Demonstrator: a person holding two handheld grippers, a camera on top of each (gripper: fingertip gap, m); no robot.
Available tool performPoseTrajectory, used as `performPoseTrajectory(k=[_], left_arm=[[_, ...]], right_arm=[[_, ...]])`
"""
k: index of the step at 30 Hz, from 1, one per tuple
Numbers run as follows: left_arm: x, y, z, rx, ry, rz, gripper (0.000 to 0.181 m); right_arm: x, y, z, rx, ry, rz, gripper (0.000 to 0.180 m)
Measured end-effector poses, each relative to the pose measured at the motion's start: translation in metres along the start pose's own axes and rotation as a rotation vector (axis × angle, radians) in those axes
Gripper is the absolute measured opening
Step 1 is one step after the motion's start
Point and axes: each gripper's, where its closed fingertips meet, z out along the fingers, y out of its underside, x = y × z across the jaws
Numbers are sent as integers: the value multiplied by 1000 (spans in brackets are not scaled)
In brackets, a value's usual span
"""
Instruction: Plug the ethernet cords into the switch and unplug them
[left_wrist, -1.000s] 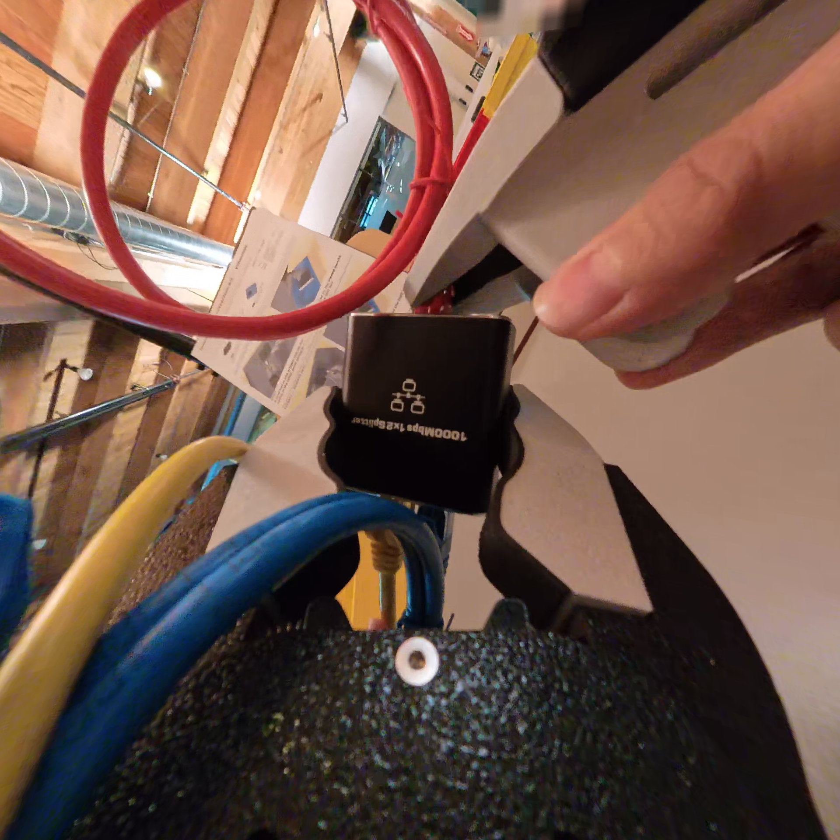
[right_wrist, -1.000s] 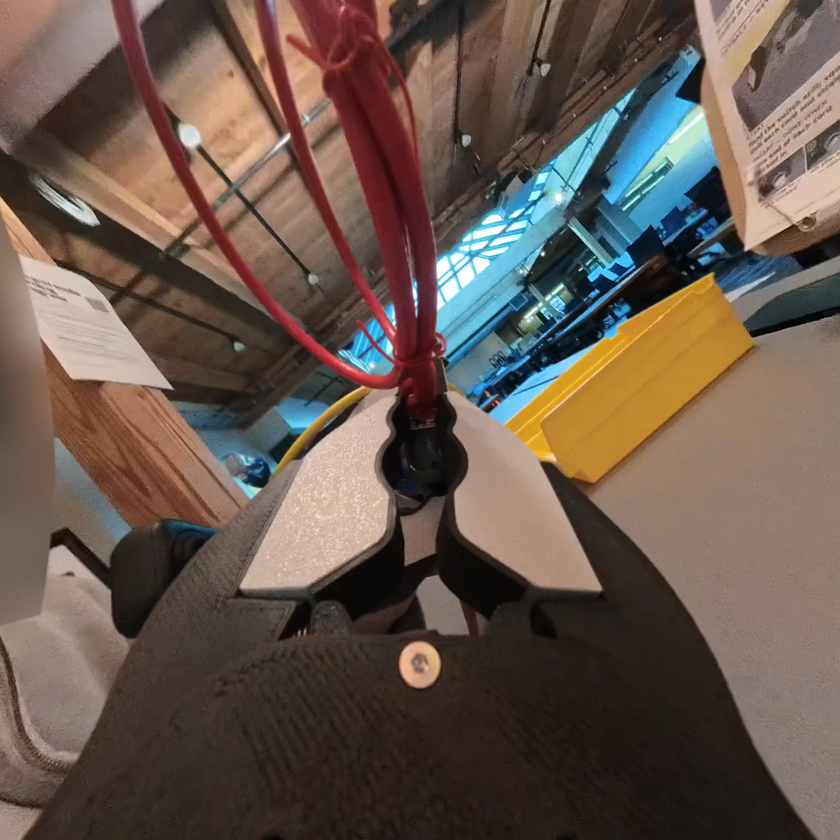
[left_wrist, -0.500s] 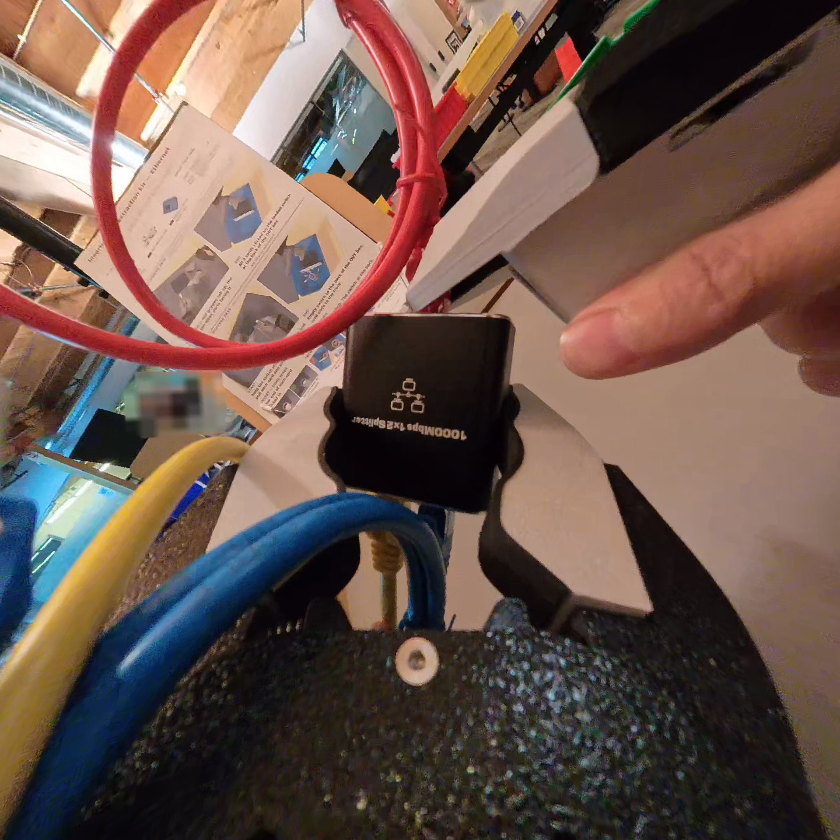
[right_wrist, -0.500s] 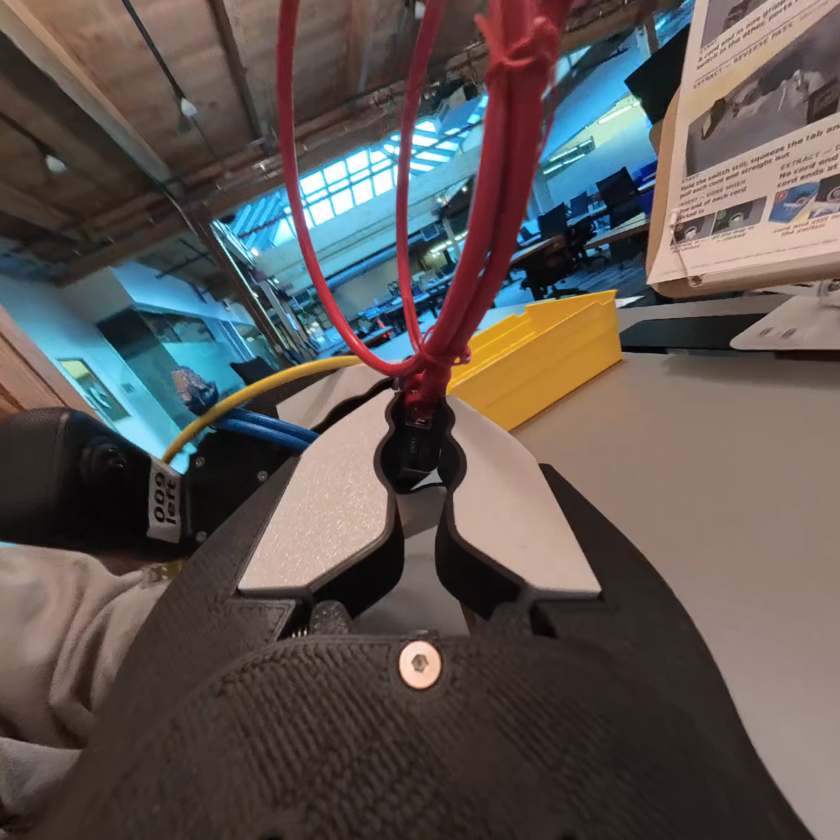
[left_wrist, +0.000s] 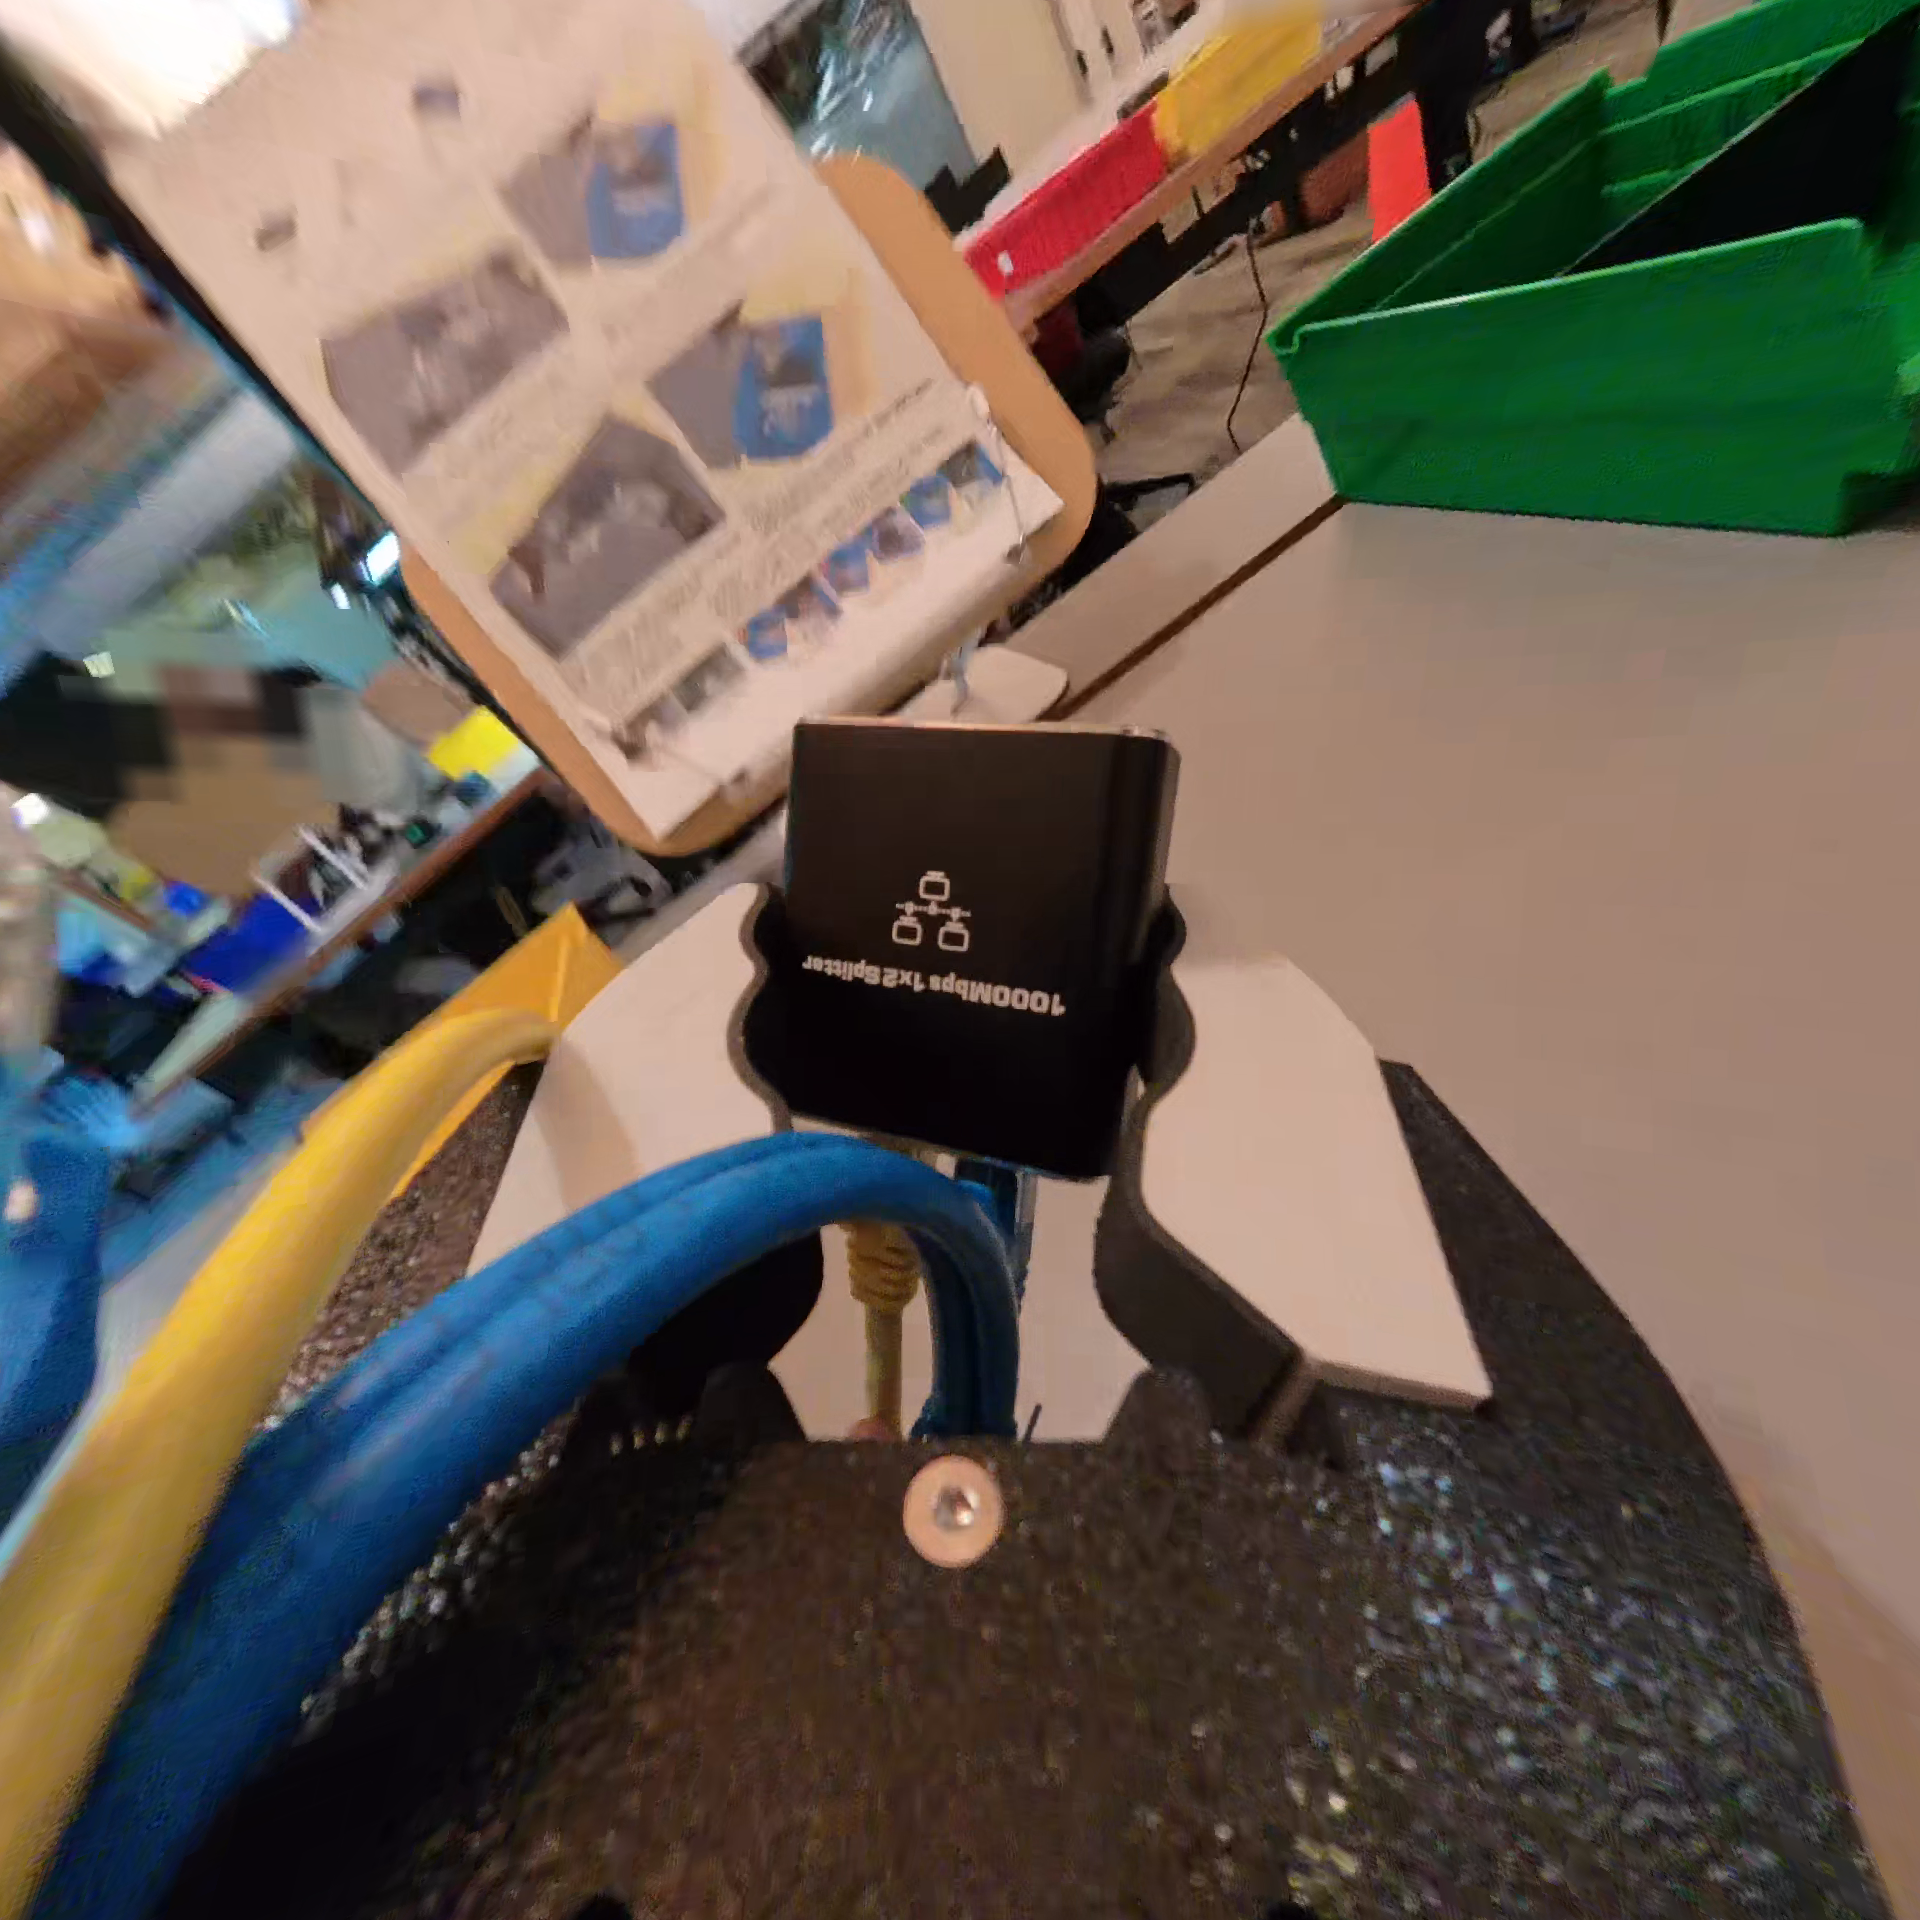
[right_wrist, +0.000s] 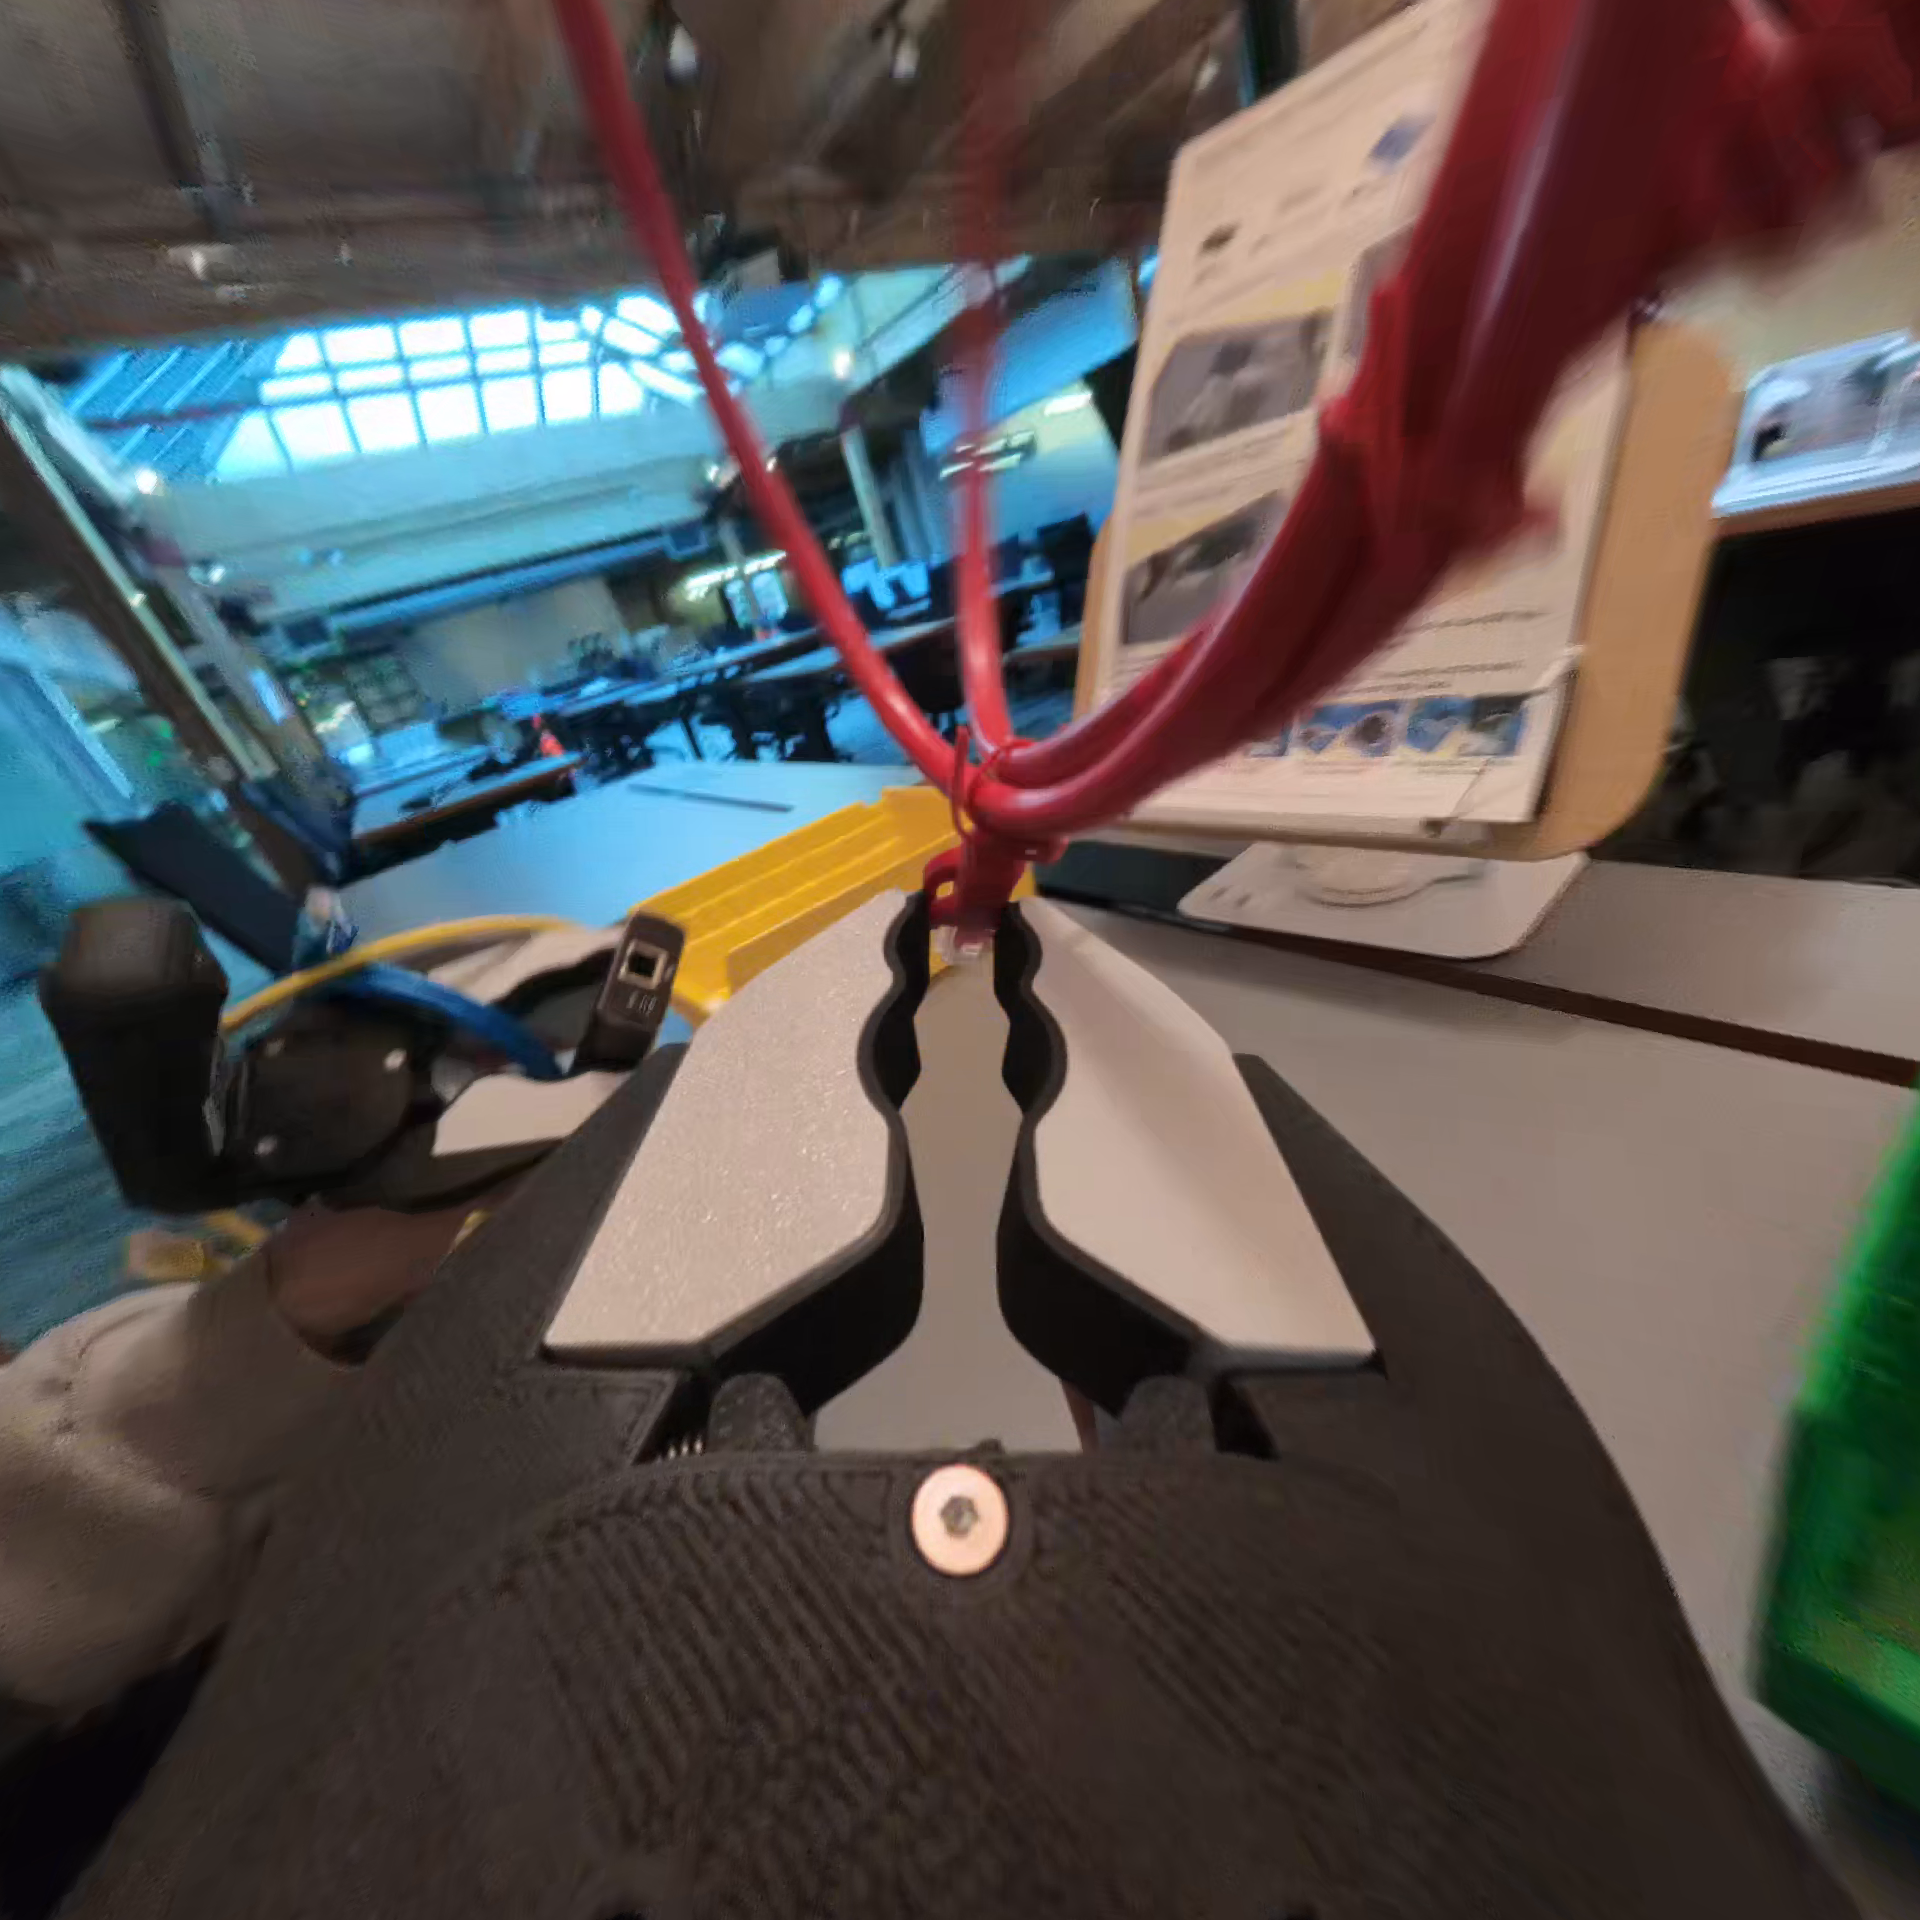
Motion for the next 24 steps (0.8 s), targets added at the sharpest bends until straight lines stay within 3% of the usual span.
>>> performPoseTrajectory(k=[2, 5, 10, 13, 18, 24], left_arm=[[8, -19, 6, 33, 22, 31, 64], [4, -21, 11, 42, 35, 60, 64], [-4, -6, 3, 12, 69, 28, 65], [6, 4, 0, -2, 97, 43, 64], [14, 14, -2, -22, 119, 74, 64], [13, 13, 2, -25, 130, 52, 65]], right_arm=[[-26, 17, 16, -35, -75, -10, 14], [-12, 33, 21, -134, -17, -47, 13], [43, -26, -13, -10, 69, 44, 14], [83, -50, -41, -4, 192, -4, 14], [158, -54, -98, -216, 486, -153, 14], [210, -20, -138, -478, 603, -139, 13]])
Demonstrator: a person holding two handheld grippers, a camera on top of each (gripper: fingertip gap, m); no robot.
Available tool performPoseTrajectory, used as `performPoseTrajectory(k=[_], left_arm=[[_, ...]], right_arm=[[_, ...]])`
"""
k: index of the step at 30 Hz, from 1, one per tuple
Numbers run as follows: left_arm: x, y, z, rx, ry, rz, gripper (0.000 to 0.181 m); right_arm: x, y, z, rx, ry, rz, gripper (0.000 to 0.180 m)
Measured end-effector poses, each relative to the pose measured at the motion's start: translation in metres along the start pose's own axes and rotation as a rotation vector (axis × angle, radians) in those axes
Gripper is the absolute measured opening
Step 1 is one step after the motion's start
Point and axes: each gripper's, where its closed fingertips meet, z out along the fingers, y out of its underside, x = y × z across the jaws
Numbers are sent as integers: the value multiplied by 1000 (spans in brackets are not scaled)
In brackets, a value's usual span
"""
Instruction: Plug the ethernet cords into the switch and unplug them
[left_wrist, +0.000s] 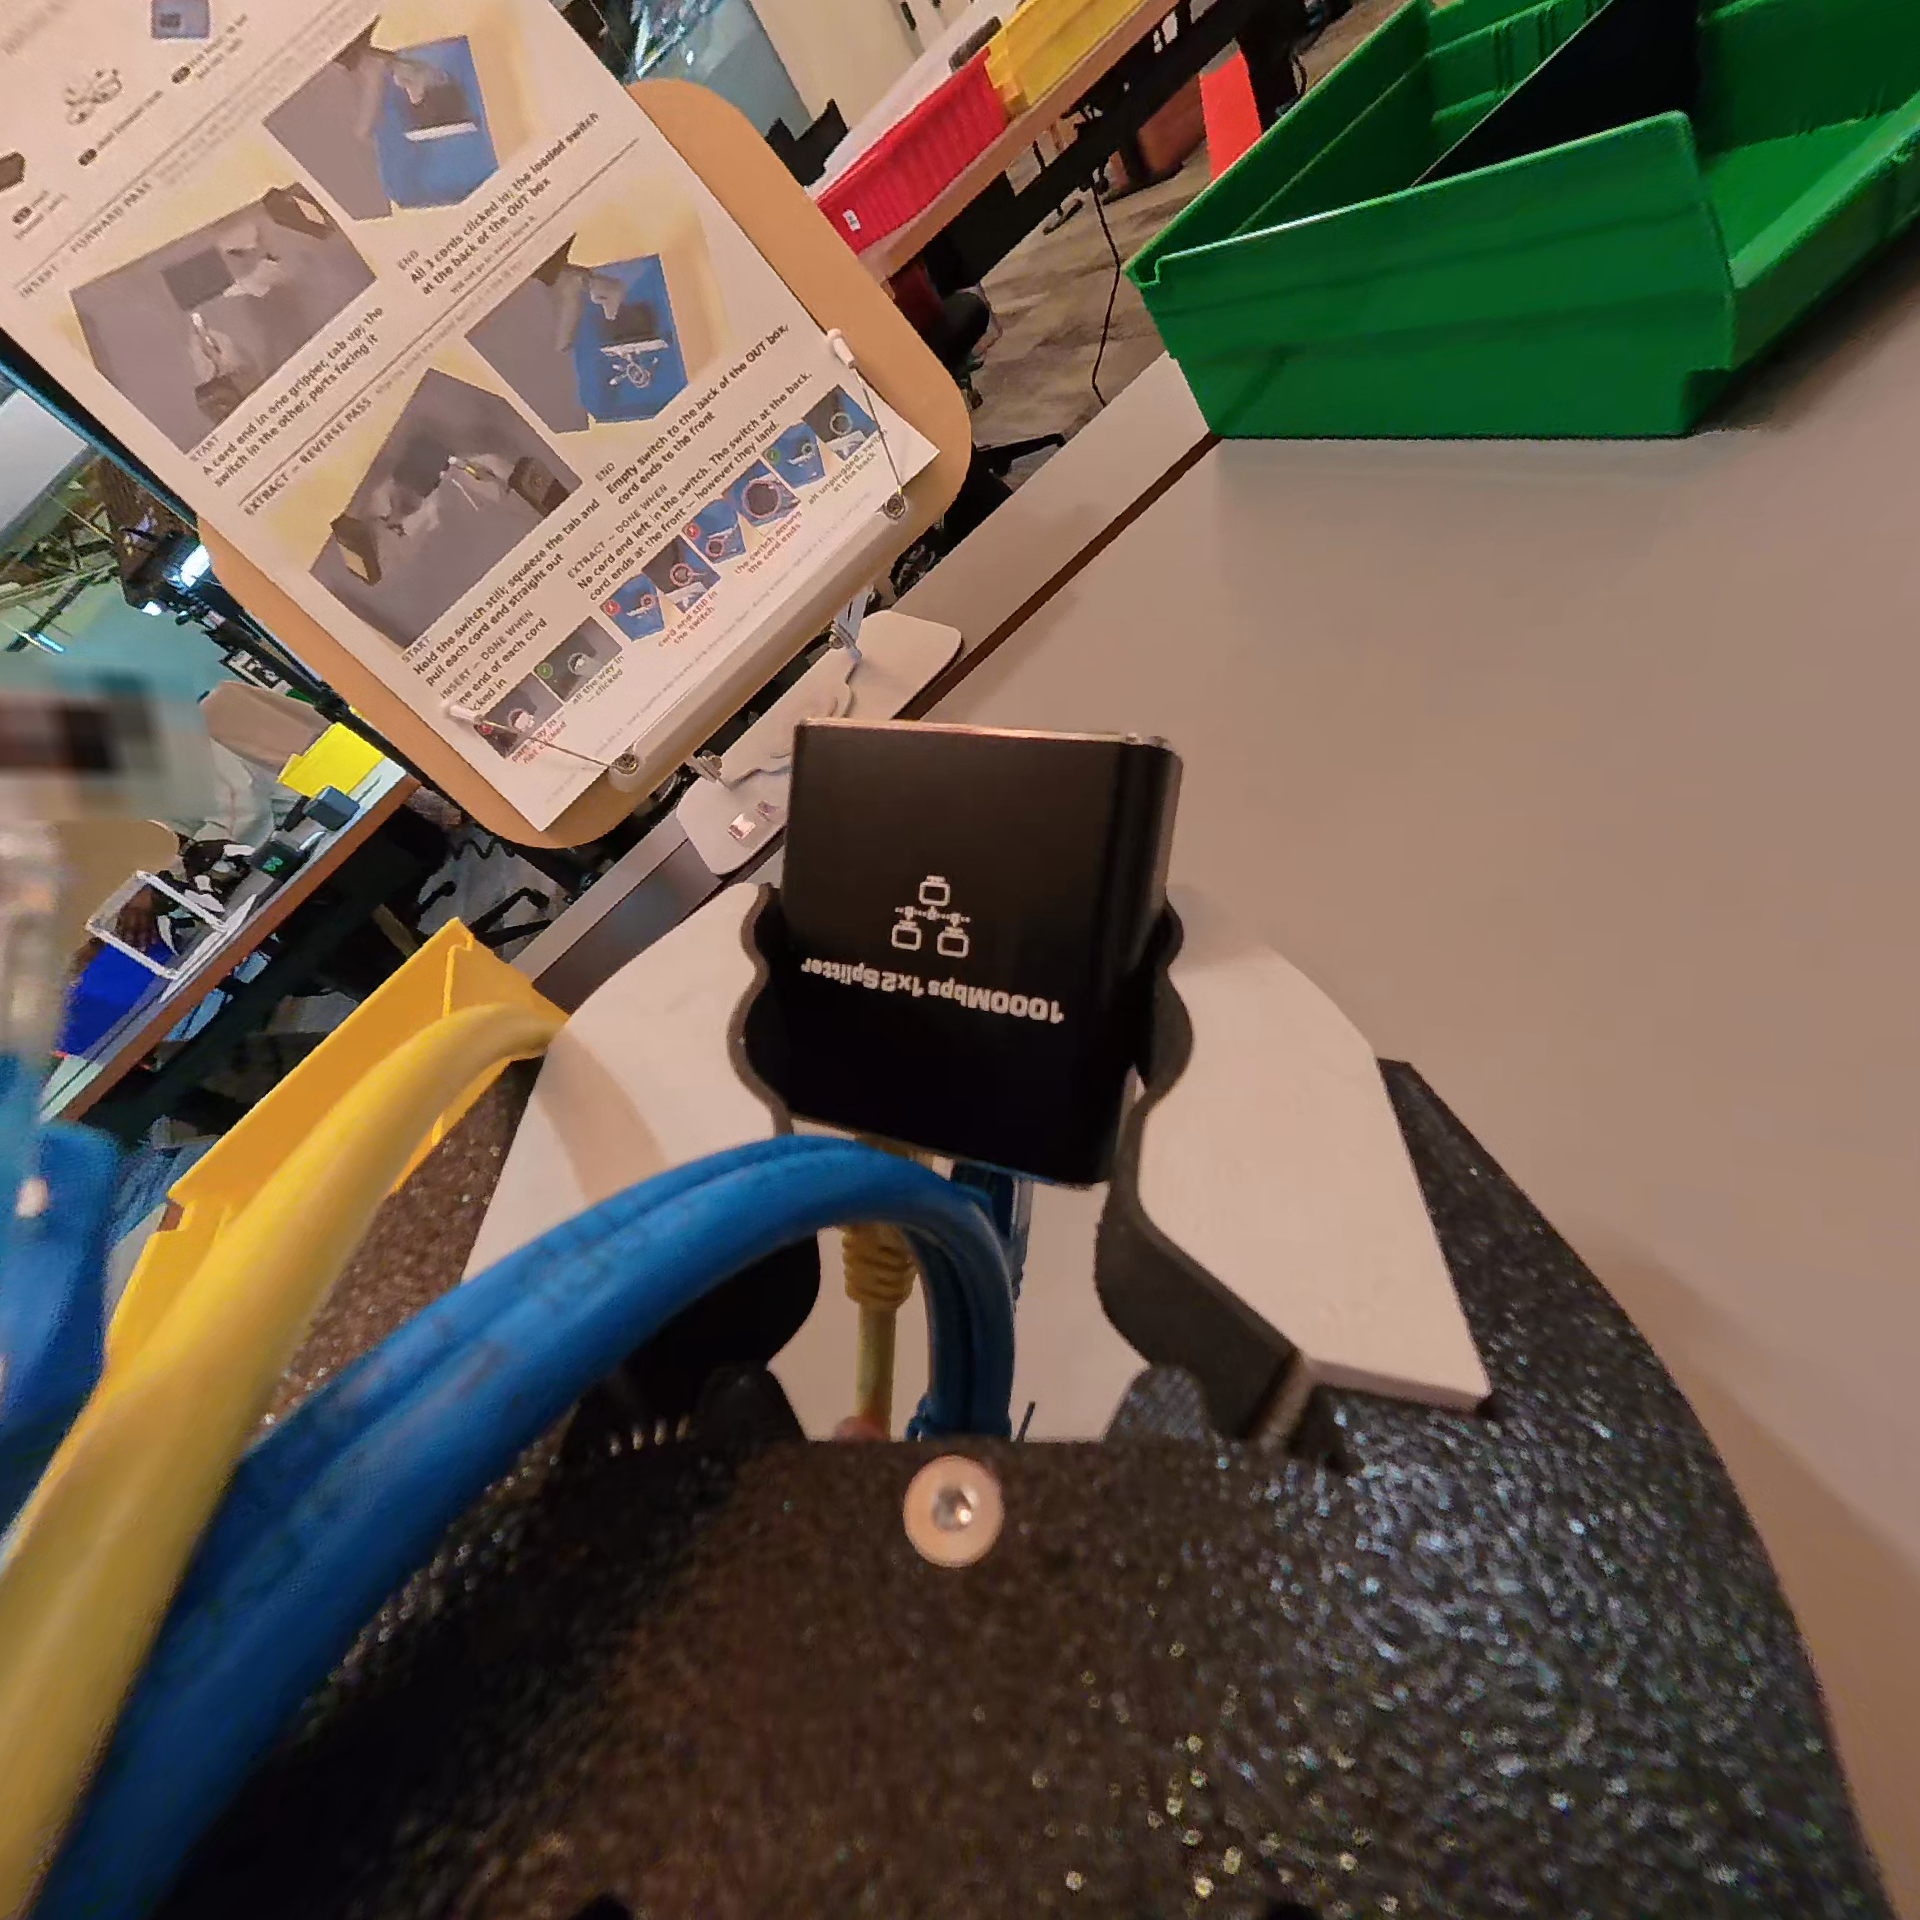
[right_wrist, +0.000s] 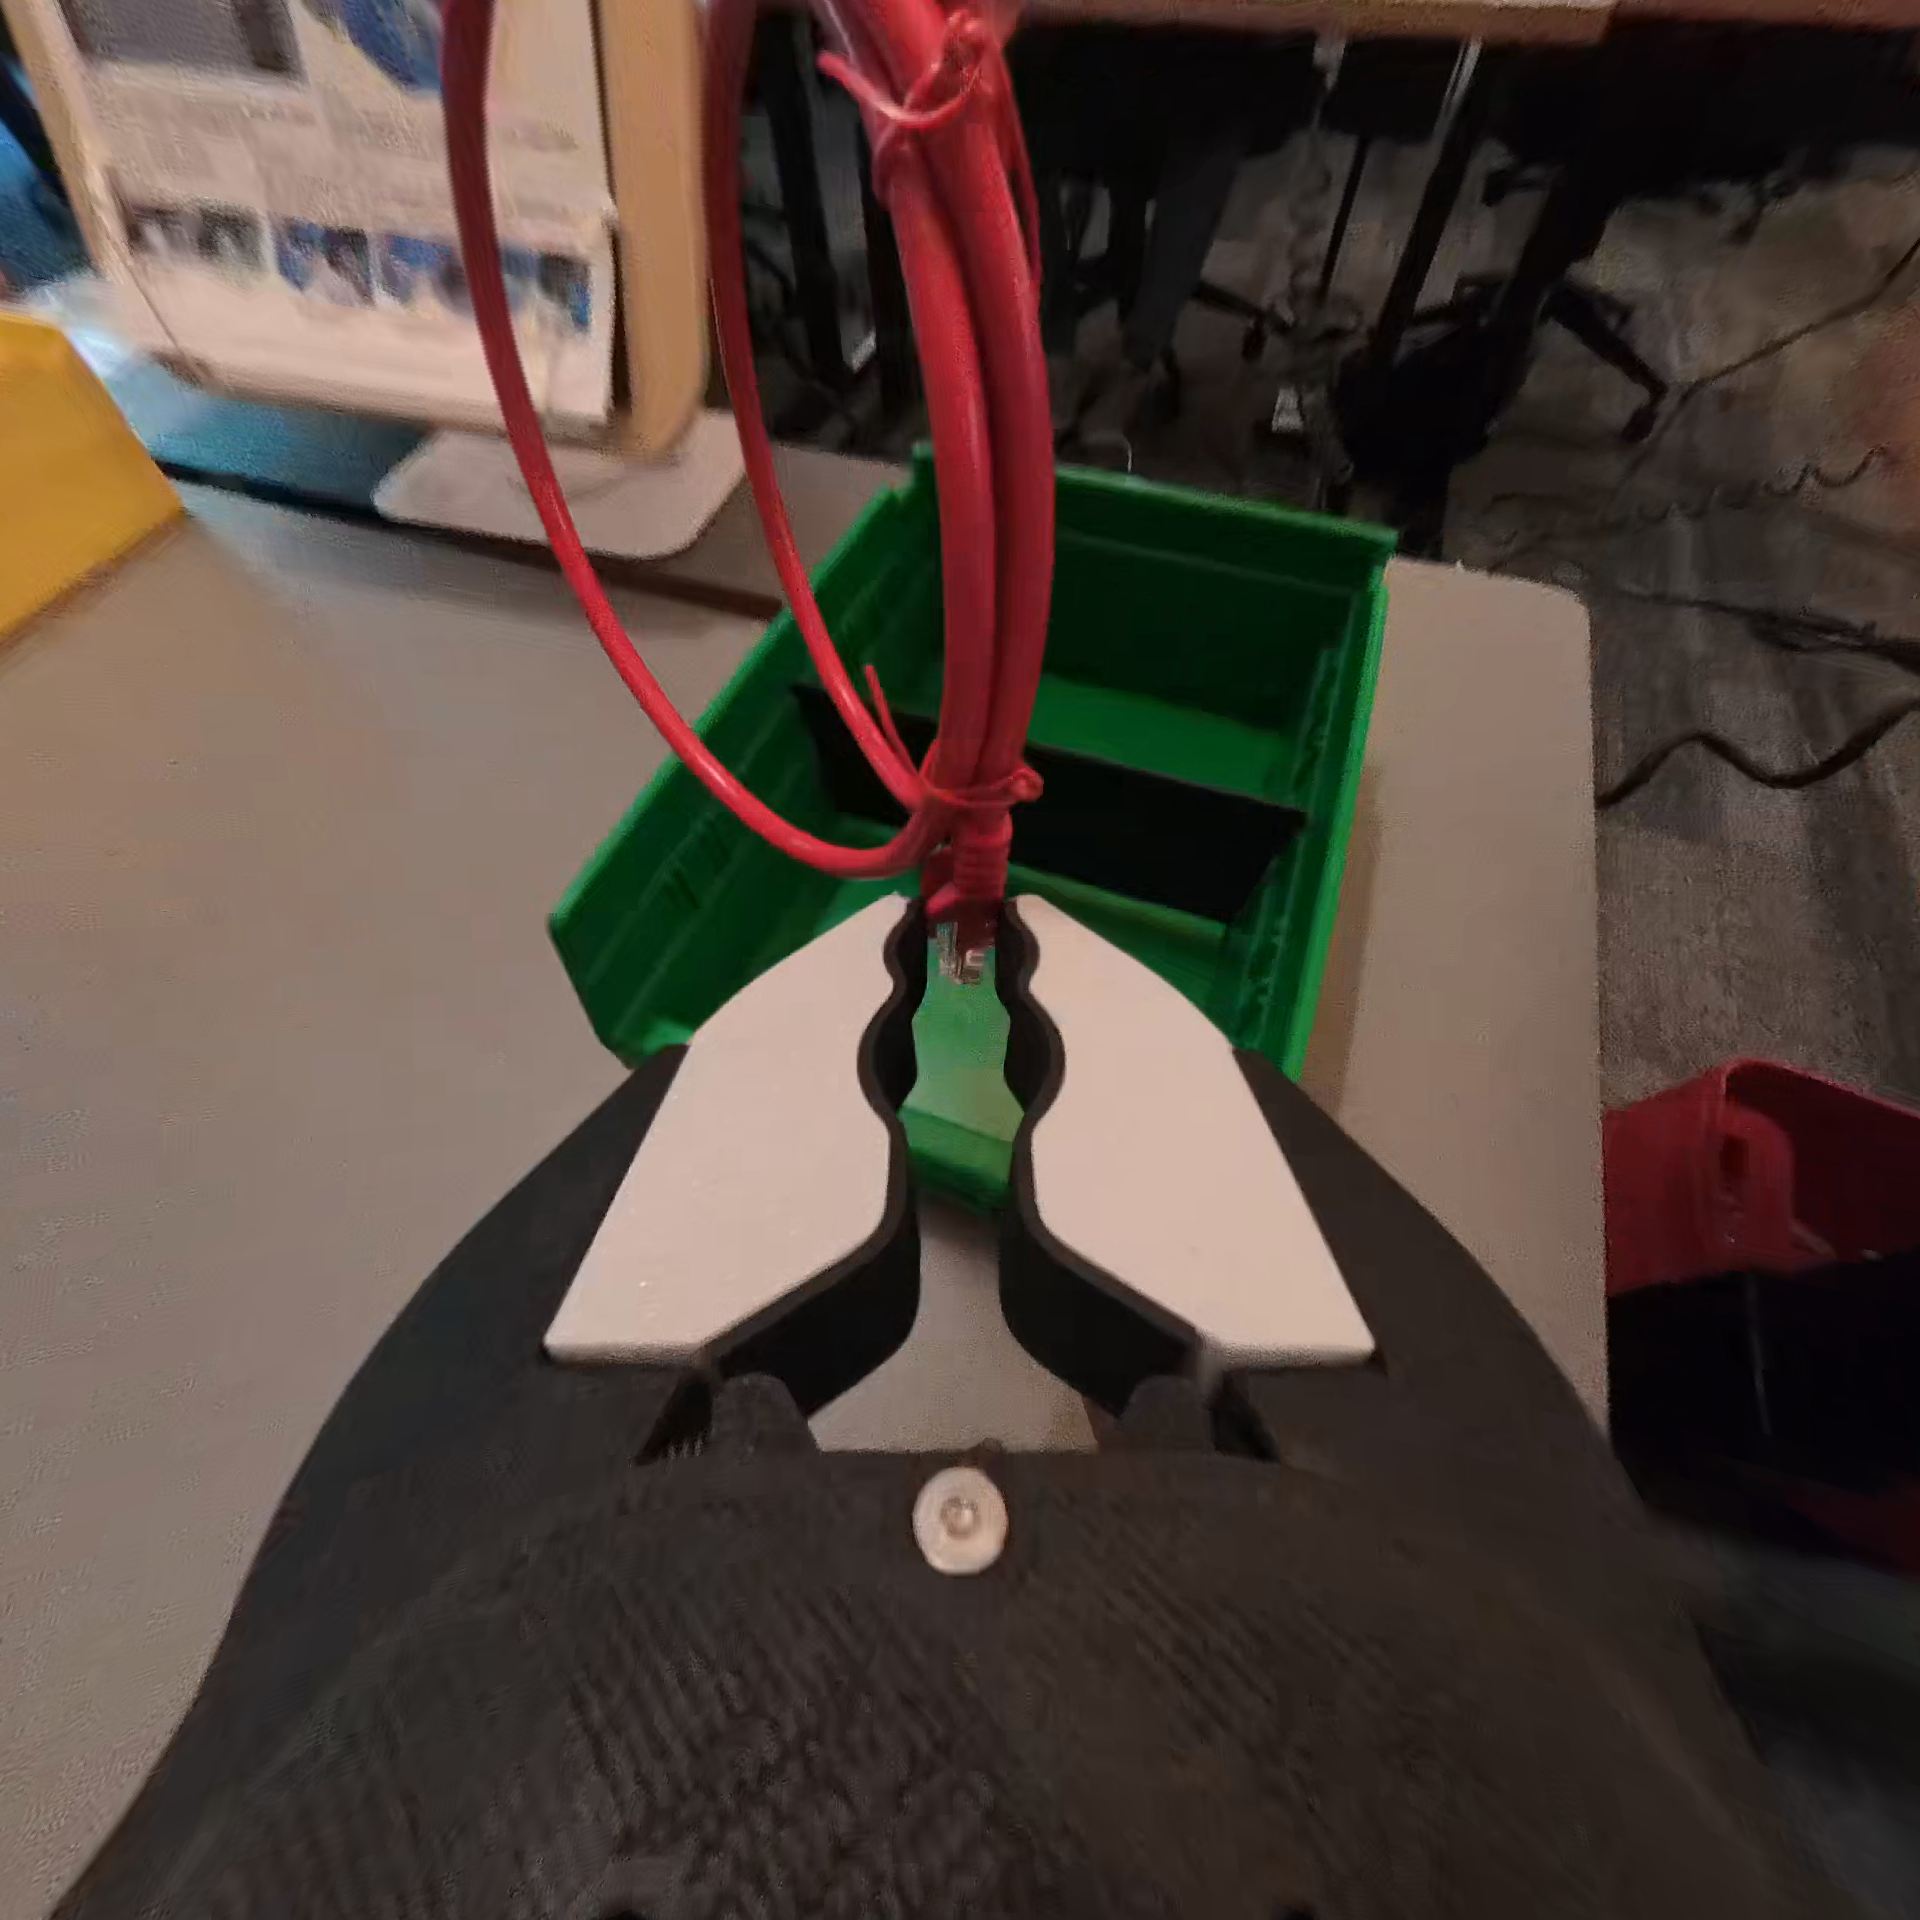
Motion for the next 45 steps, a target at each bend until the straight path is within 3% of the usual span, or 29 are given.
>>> performPoseTrajectory(k=[7, 12, 15, 18, 20, 22, 23, 25, 26, 29, 32, 34, 38, 43, 44, 45], left_arm=[[10, 5, 4, -22, 24, 20, 65], [6, 11, 4, -50, 33, 13, 65], [5, 12, 5, -61, 35, 14, 65], [7, 15, 7, -74, 49, 10, 65], [11, 16, 8, -75, 68, -1, 65], [14, 15, 9, -72, 95, -15, 65], [17, 14, 9, -67, 114, -23, 65], [23, 13, 10, -60, 167, -42, 65], [28, 12, 10, -62, 209, -47, 65], [48, 3, 7, -23, 383, -32, 65], [68, -12, 4, 44, 558, -38, 65], [69, -16, 7, 39, 576, 16, 65], [63, -19, 7, 24, 507, 269, 65], [68, -25, 0, 55, 483, 562, 65], [72, -28, -2, 79, 491, 596, 65], [74, -28, -4, 87, 503, 624, 65]], right_arm=[[15, 58, 38, -380, 2, -181, 13], [17, 93, 47, -710, -169, -70, 13], [29, 101, 50, -805, -166, 8, 14], [40, 103, 53, -829, -120, -9, 15], [42, 98, 51, -812, -90, -26, 27], [48, 81, 45, -729, -19, -53, 35], [53, 69, 41, -666, 35, -69, 51], [47, 40, 29, -511, 84, -83, 62], [27, 25, 24, -414, 32, -77, 66], [-101, -10, 13, -121, -406, -16, 76], [-226, 3, 3, -64, -754, 19, 81], [-290, 11, -5, -58, -958, 117, 80], [-356, 22, -5, -120, -1160, 242, 72], [-387, 32, 18, -234, -1168, 284, 64], [-394, 35, 19, -251, -1196, 274, 40], [-398, 38, 17, -270, -1231, 273, 29]])
